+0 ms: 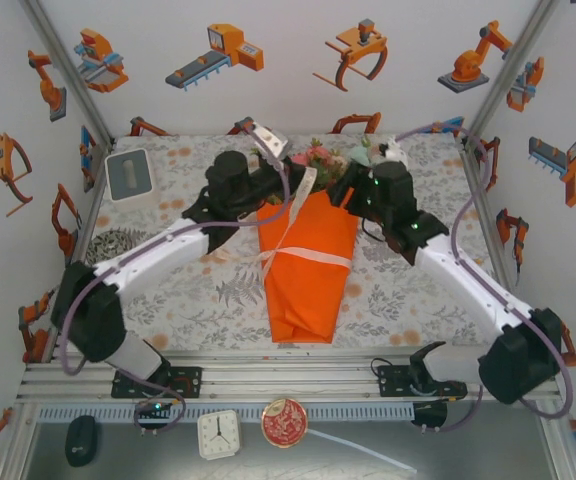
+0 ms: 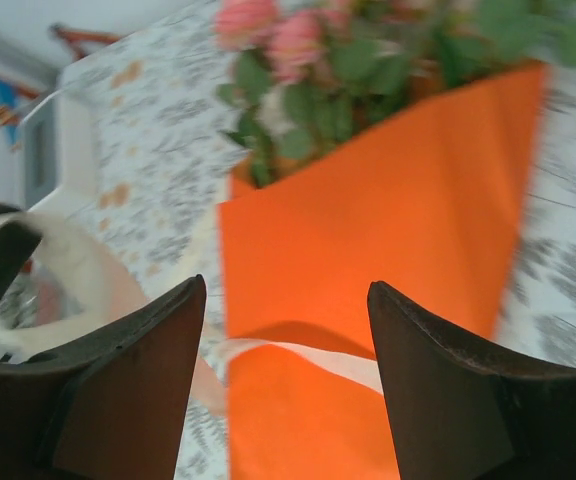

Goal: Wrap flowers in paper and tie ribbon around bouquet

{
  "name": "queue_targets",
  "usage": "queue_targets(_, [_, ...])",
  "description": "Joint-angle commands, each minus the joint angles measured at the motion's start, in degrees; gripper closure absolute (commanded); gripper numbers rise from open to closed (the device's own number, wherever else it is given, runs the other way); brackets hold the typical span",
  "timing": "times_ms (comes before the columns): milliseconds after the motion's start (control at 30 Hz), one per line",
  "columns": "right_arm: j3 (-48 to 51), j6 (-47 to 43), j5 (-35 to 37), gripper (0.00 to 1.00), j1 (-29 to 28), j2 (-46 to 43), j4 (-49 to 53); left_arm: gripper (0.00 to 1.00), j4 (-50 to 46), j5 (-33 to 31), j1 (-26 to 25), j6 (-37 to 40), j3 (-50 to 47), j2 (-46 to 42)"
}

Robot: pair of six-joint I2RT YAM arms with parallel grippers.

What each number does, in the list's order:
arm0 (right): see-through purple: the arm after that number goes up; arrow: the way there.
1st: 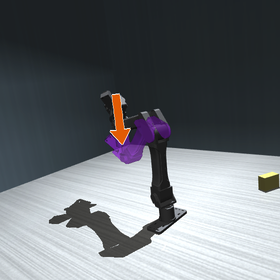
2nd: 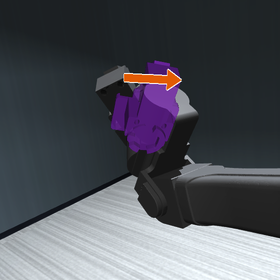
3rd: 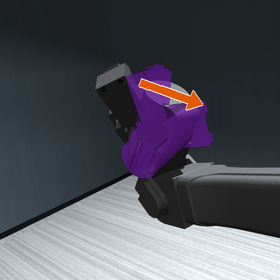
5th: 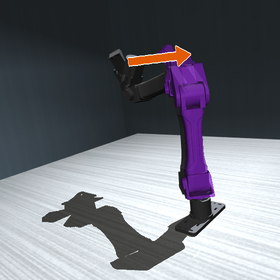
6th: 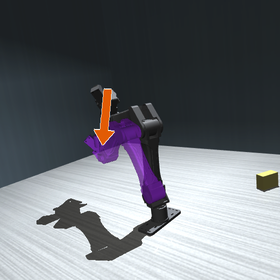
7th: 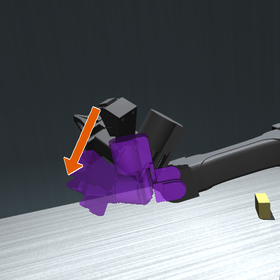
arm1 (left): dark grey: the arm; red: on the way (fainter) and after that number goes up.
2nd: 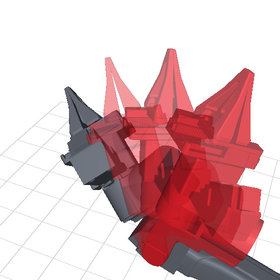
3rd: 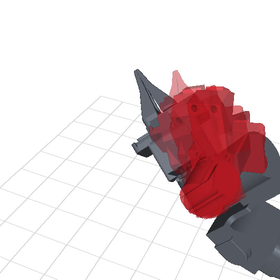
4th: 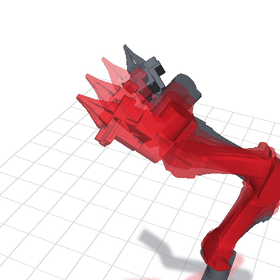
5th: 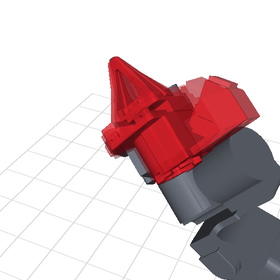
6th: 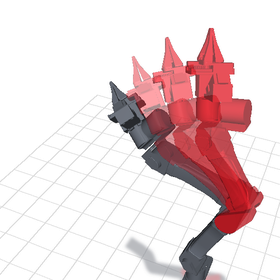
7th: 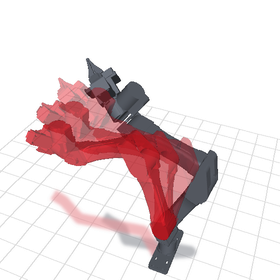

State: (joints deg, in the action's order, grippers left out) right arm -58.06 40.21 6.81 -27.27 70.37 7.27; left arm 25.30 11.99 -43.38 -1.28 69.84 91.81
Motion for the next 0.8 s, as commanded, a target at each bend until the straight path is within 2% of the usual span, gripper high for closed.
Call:
queue_targets(0, [3.97, 3.10, 8.70, 0.40, 2.29, -4.30, 2.98, 0.81, 1.24, 0.01, -2.64, 2.45, 1.90, 6.77])
queue_targets(33, [4.80, 2.47, 7.99, 0.40, 3.03, -5.12, 3.51, 0.74, 1.08, -0.83, -3.04, 2.62, 2.27, 7.63])
queue_targets(100, [5.69, -0.66, 5.57, 0.39, 4.64, -6.48, 4.35, 0.53, 1.21, -3.30, -3.26, 2.77, 2.02, 8.02])
queue_targets(167, [5.00, -4.81, 3.13, 0.39, 6.00, -6.36, 5.69, 0.40, -0.20, -6.75, -3.30, 3.72, 1.44, 6.66])
queue_targets(200, [4.11, -7.65, 1.85, 0.39, 6.54, -5.81, 6.54, 0.36, -2.63, -8.30, -3.30, 4.63, 1.47, 5.36])
queue_targets(333, [0.65, -18.64, -6.60, 0.39, 6.70, -1.20, 6.95, 0.34, -12.45, -10.50, -2.92, 7.55, -0.23, -1.76])
queue_targets(467, [-6.72, -25.70, -14.88, 0.40, 6.67, 8.01, 10.51, 0.34, -27.51, -11.67, -0.30, 11.06, -1.29, -6.78])
queue_targets(533, [-10.97, -28.06, -15.27, 0.41, 6.69, 13.99, 12.70, 0.36, -31.22, -11.45, 1.90, 11.84, -3.01, -7.23])
queue_targets(600, [-15.56, -31.18, -15.94, 0.41, 6.60, 20.23, 15.00, 0.37, -34.47, -8.44, 5.02, 10.87, -3.94, -7.09])
queue_targets(767, [-25.31, -36.84, -16.65, 0.41, 6.60, 32.06, 21.22, 0.38, -34.95, -2.39, 8.71, 8.95, -6.68, -7.26])
